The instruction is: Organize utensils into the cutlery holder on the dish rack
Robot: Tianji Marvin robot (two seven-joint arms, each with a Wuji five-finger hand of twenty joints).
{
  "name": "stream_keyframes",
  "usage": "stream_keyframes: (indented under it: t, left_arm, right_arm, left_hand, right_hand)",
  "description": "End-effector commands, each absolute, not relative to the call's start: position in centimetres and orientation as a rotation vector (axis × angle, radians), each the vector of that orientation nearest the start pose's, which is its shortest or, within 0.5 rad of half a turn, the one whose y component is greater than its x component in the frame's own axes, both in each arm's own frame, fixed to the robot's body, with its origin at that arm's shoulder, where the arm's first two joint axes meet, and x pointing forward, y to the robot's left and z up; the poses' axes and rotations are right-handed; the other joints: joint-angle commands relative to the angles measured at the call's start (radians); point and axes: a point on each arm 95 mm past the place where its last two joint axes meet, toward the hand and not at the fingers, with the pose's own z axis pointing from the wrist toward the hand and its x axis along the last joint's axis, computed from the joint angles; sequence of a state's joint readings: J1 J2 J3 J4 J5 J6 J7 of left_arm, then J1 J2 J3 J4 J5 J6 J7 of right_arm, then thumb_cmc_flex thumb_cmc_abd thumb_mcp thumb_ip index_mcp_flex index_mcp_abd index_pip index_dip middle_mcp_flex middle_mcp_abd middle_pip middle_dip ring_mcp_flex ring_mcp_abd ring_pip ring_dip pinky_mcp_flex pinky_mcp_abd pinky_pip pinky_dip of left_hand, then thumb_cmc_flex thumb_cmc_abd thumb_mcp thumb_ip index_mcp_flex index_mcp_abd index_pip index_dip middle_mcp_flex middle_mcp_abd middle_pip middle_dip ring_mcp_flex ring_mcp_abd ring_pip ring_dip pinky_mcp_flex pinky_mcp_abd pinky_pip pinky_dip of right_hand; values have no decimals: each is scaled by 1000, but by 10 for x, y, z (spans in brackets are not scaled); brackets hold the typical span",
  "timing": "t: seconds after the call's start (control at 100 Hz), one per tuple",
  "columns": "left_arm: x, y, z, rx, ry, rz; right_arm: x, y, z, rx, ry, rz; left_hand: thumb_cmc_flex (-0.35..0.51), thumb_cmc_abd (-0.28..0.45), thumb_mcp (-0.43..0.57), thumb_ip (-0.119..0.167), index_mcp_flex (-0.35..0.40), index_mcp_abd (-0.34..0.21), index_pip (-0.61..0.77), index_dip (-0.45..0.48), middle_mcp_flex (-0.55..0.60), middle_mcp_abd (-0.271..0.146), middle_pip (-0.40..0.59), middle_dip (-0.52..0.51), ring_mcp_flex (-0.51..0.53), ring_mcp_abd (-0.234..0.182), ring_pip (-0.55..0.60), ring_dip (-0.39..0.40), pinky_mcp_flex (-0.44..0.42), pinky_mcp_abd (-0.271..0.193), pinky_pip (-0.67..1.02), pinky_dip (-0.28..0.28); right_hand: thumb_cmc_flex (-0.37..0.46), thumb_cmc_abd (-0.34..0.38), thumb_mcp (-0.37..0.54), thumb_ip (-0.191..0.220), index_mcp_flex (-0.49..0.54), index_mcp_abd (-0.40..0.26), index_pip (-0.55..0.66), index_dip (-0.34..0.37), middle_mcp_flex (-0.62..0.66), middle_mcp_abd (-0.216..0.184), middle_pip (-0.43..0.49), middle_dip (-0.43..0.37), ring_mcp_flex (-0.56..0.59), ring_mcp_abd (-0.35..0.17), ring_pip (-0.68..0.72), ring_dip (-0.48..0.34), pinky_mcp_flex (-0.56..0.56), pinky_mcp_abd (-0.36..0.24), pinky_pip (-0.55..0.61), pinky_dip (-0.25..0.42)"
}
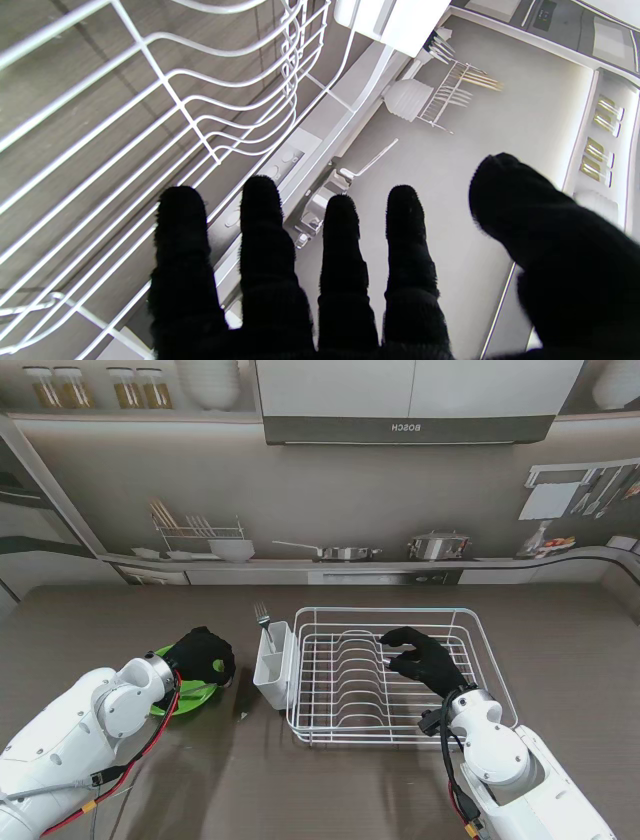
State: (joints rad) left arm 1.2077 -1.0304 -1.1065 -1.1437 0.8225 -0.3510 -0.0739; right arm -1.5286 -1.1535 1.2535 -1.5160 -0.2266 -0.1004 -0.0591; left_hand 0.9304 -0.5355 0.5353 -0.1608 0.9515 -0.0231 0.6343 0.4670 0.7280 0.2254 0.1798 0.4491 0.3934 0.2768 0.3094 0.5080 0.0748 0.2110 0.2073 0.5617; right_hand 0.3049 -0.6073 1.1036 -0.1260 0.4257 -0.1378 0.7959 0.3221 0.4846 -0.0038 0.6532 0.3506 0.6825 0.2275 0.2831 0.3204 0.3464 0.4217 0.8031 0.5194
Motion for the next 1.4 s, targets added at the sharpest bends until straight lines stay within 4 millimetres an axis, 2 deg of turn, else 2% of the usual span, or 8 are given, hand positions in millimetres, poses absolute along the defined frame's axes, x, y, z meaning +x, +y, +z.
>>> stream_keyframes:
  t: [0.0, 0.27, 0.67, 0.88, 1.24, 1.39]
  left_arm:
    - [483, 62, -345, -1269, 1767, -1482]
    - [483, 64, -342, -1288, 1763, -1483]
    - [482, 70, -337, -1309, 1728, -1500]
    - [482, 72, -336, -1335, 1710, -1504]
    - [486, 71, -341, -1370, 1709, -1511]
    - [487, 70, -339, -1378, 1699, -1524]
  right_arm:
    - [417, -6, -326, -2184, -1085, -2333]
    - [417, -6, -326, -2185, -1081, -2331]
    - [417, -6, -327, -2189, -1080, -2319]
    - [417, -6, -327, -2190, -1080, -2314]
    - [417, -6, -327, -2193, -1076, -2313]
    - [417, -6, -327, -2193, -1076, -2312]
  left_hand:
    - [58, 58, -5, 17, 31, -49, 89, 32, 19, -7, 4, 12, 5, -11, 16, -2, 0, 8, -24, 0]
    - [72, 116, -25, 29, -19, -40, 124, 108, 8, -11, 5, 17, 0, -15, 16, 0, -8, 1, -24, 4]
    - [83, 141, -27, 28, -60, -41, 161, 159, 2, -28, 9, 20, -3, -18, 16, 0, -10, -3, -25, 7]
    - [90, 142, -37, 30, -63, -37, 164, 157, -1, -15, 7, 20, -9, -14, 14, 0, -16, -6, -26, 8]
    - [100, 137, -56, 42, -47, -39, 145, 131, -3, -6, 1, 17, -9, 21, -2, -6, -22, 19, -29, 10]
    - [111, 139, -78, 52, -41, -41, 135, 123, -17, 3, -23, -3, -25, 52, -75, -54, -35, 42, -39, 5]
  right_hand:
    - [-34, 16, -2, 24, -20, -1, -6, -25, 6, 1, -8, -9, 4, -15, 7, 0, -14, -43, -6, 17]
    - [-35, 22, -2, 25, -20, -2, -7, -26, 5, 3, -9, -9, 3, -13, 7, 0, -14, -42, -7, 17]
    - [-36, 30, -3, 26, -22, -1, -9, -26, 4, 3, -9, -9, 3, -13, 7, 0, -15, -42, -9, 17]
    - [-36, 32, -4, 26, -24, -2, -10, -27, 2, 4, -10, -9, 2, -11, 6, 0, -16, -42, -10, 18]
    - [-36, 33, -4, 26, -24, -2, -11, -27, 3, 2, -9, -9, 4, -13, 8, 2, -16, -43, -12, 19]
    - [-35, 33, -4, 26, -24, -1, -11, -28, 3, 4, -9, -9, 6, -12, 9, 2, -15, -41, -12, 20]
